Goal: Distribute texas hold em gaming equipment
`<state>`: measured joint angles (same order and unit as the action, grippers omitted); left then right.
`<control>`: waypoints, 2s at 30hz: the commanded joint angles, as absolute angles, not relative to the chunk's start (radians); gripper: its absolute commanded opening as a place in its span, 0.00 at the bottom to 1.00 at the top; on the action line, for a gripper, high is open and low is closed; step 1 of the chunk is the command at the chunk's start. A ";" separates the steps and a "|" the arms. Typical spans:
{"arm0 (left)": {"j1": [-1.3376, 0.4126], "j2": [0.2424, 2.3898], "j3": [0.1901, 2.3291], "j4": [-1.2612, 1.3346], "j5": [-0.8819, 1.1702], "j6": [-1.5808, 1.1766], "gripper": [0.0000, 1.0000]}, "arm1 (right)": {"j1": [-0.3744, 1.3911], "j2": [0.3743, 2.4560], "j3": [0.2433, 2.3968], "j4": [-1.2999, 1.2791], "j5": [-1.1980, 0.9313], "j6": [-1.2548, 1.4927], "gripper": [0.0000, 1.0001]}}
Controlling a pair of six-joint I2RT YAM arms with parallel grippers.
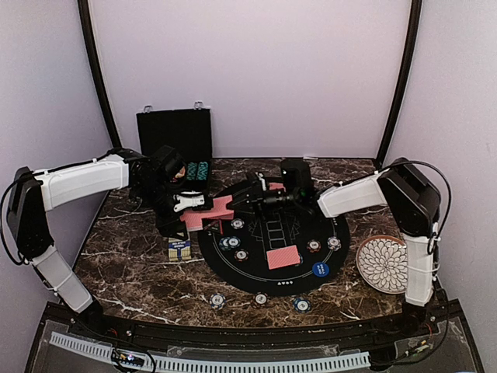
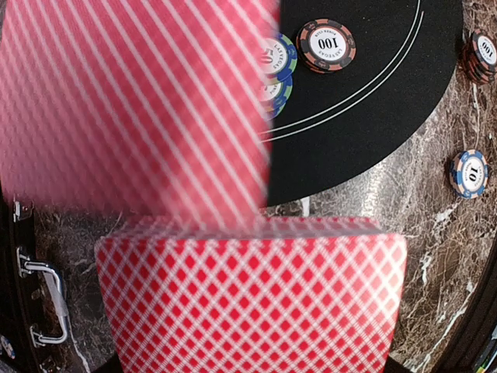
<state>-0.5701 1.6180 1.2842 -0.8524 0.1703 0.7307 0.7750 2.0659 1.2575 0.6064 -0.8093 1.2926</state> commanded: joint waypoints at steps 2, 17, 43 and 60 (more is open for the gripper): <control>-0.570 1.568 1.269 -0.839 0.160 0.745 0.00 | 0.626 1.975 1.269 0.364 -0.827 1.101 0.00; -0.570 1.570 1.265 -0.844 0.171 0.739 0.00 | 0.430 2.261 1.809 -0.303 -0.602 0.689 0.00; -0.570 1.555 1.254 -0.826 0.198 0.726 0.00 | 0.414 2.290 1.983 -0.460 -0.423 0.602 0.50; -0.570 1.579 1.300 -0.832 0.212 0.697 0.00 | 0.711 1.807 1.178 0.199 -0.654 0.893 0.66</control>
